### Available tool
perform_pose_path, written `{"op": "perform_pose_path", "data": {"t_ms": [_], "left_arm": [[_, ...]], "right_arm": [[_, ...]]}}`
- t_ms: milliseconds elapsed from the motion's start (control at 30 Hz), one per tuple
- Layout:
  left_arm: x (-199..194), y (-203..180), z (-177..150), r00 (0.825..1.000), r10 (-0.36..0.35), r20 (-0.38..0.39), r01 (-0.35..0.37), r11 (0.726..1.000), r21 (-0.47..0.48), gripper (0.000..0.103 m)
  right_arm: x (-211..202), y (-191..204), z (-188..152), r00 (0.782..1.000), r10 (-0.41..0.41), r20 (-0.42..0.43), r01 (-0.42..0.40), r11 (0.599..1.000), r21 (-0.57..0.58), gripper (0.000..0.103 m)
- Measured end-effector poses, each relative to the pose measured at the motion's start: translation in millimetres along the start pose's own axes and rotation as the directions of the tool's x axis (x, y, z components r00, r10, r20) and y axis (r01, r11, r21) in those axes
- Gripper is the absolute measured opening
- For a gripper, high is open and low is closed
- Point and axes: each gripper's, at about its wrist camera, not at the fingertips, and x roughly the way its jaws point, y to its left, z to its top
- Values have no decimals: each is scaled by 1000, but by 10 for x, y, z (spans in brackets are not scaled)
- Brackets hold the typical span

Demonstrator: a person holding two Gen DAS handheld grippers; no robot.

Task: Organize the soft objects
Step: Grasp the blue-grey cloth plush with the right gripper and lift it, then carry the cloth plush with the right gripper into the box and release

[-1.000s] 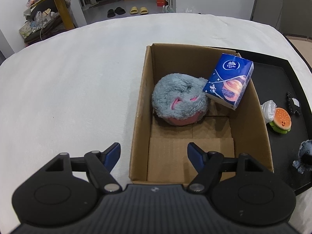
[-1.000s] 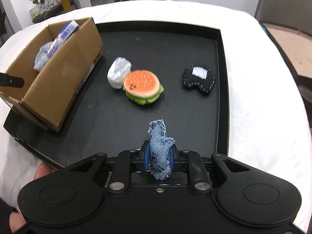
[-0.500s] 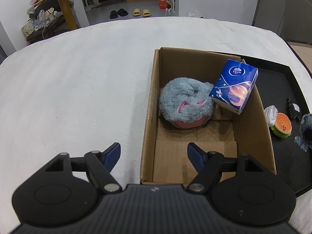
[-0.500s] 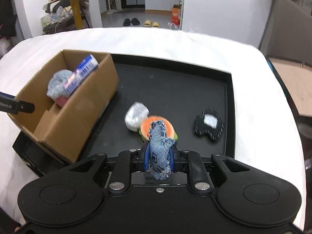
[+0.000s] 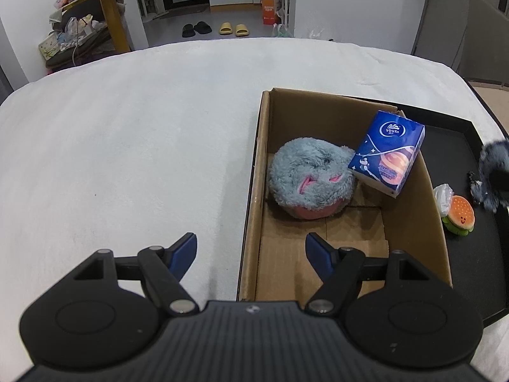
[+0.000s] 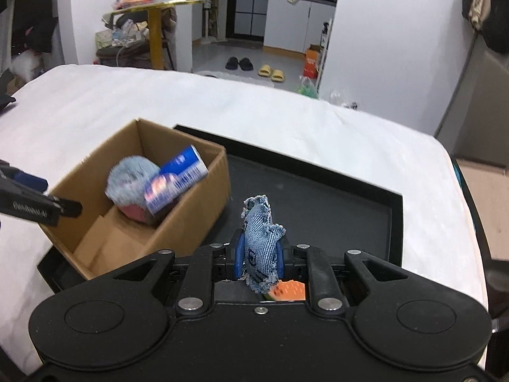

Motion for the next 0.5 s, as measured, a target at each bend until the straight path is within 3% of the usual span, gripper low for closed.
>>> {"op": "perform_pose_path", "data": {"t_ms": [300, 500], "left_arm": [[-18, 84, 6, 1000, -21, -5, 21, 1000, -1, 70], [0, 134, 2, 999, -42, -8, 42, 999, -15, 58]], "right_arm": [[-22, 230, 366, 998, 45, 49, -42, 997, -72, 19], [39, 393, 517, 994, 92, 51, -87, 991, -99, 19]]}}
